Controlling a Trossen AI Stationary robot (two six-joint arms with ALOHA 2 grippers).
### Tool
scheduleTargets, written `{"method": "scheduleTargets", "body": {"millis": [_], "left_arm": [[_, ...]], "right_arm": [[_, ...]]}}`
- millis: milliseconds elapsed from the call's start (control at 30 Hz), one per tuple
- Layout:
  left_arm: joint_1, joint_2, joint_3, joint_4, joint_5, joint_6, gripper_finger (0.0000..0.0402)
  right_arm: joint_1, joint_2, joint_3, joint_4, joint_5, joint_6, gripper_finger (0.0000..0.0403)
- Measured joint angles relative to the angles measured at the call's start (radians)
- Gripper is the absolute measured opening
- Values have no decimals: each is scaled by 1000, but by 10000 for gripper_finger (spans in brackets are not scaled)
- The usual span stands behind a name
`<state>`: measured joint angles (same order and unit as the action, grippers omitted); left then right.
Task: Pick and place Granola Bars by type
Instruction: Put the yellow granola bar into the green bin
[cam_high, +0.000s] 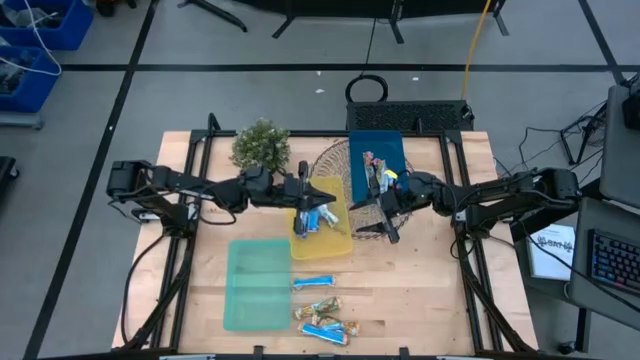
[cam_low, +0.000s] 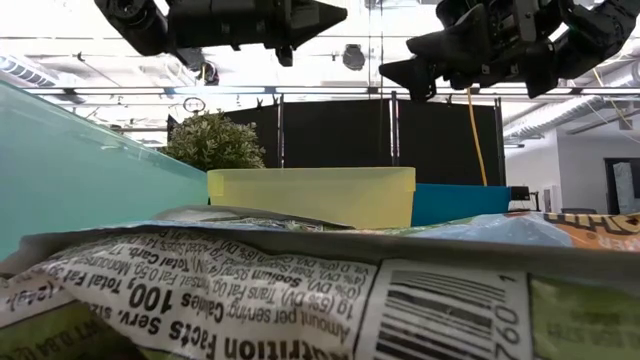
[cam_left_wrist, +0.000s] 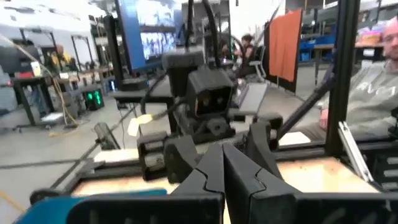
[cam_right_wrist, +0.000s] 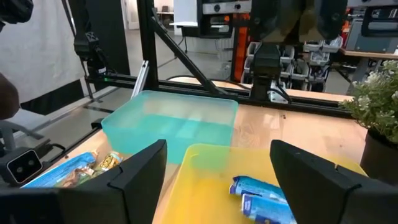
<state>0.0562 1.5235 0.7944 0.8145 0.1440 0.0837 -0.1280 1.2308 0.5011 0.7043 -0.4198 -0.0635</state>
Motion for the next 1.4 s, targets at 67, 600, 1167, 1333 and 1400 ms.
{"method": "scheduleTargets", "body": {"millis": [67, 600, 1167, 1333, 1400], "left_arm": [[-6, 1, 0, -6, 0, 0, 0], [-68, -313, -97, -349, -144, 35, 6], [-195, -911, -600, -314, -513, -127, 5], [-234, -999, -632, -362, -555, -119, 10], [-249, -1023, -632, -409, -582, -112, 4]], "right_arm": [[0, 0, 0, -13, 0, 0, 276], [-30, -250, -1, -311, 1, 45, 256], [-26, -412, -2, -511, 4, 51, 251], [-28, -433, -2, -590, 13, 52, 251], [-27, -439, -2, -617, 31, 48, 251]]}}
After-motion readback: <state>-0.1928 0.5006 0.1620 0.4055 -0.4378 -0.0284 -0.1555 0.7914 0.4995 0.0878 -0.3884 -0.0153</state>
